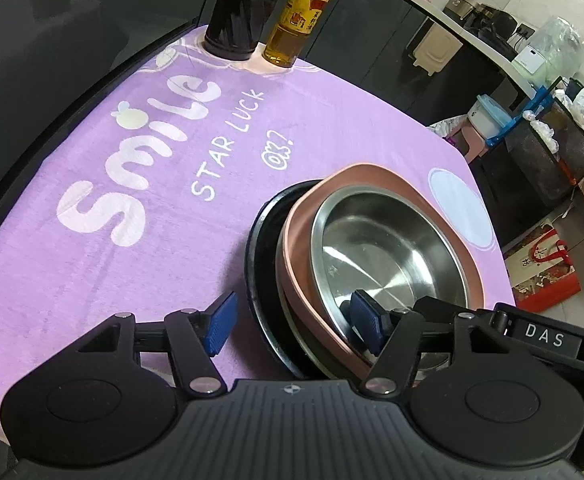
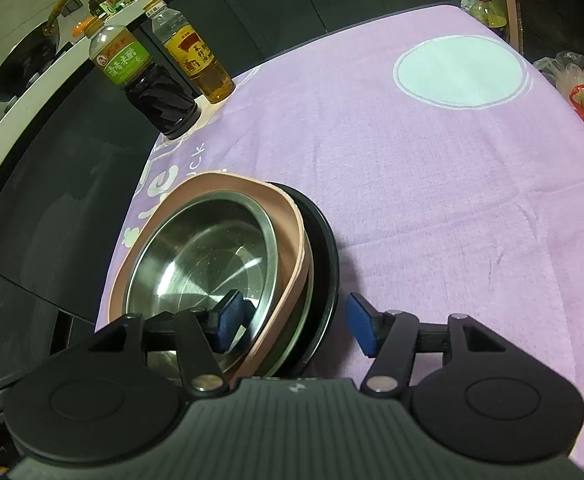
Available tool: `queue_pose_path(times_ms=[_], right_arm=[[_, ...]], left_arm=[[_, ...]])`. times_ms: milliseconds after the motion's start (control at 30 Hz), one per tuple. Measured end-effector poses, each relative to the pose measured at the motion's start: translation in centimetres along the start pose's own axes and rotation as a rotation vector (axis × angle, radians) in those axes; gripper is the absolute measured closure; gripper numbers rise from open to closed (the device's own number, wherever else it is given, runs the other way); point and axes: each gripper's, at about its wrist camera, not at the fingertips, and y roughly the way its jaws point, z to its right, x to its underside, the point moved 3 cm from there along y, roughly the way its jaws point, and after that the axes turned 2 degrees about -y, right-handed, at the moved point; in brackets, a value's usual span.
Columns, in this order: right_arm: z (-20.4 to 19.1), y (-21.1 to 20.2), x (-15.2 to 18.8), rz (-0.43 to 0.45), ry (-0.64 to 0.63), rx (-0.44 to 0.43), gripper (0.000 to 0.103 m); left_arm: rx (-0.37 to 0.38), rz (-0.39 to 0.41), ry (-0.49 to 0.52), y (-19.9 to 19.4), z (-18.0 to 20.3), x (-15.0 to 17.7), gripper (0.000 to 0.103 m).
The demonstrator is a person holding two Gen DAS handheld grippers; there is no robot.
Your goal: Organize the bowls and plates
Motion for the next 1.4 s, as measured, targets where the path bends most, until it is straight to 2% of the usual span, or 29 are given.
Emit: queue_pose_path(times_ms=[267,500,800,967,1267,1400], right_arm=[[-0.4,0.3,0.0,-0.034,-0.022,-0.043,0.042],[-0.9,0.2,0.3,-0.004,-0.071,-0.024,0.043],[-1.0,0.0,0.2,0.013,-0.094,-0.020,0.044],[-1.1,-0.2,0.4,0.022,-0.104,-0.022,0.045],[-0.3,0.2,0.1,-0.018,-0.052,-0.053,0.044],[-0.2,0.1,-0.1,0.017,-0.045,-0.027,0.044]], left_arm=[[0.102,-0.060,-0.066,0.9,-0.6,0.2,0.044],[0.081,-0.015,0.006,0.5,0.3,0.5,0.045],[0.065,0.014,0.036,0.2,0.6,0.5,0.046],[0.062,0.022,0.038,0.2,0.7,0.4,0.046],[0.085,-0.026,-0.005,0.7,-0.2,0.0,0.045],[0.083,-0.014,-0.011,0.8,-0.3,0.0,0.044]])
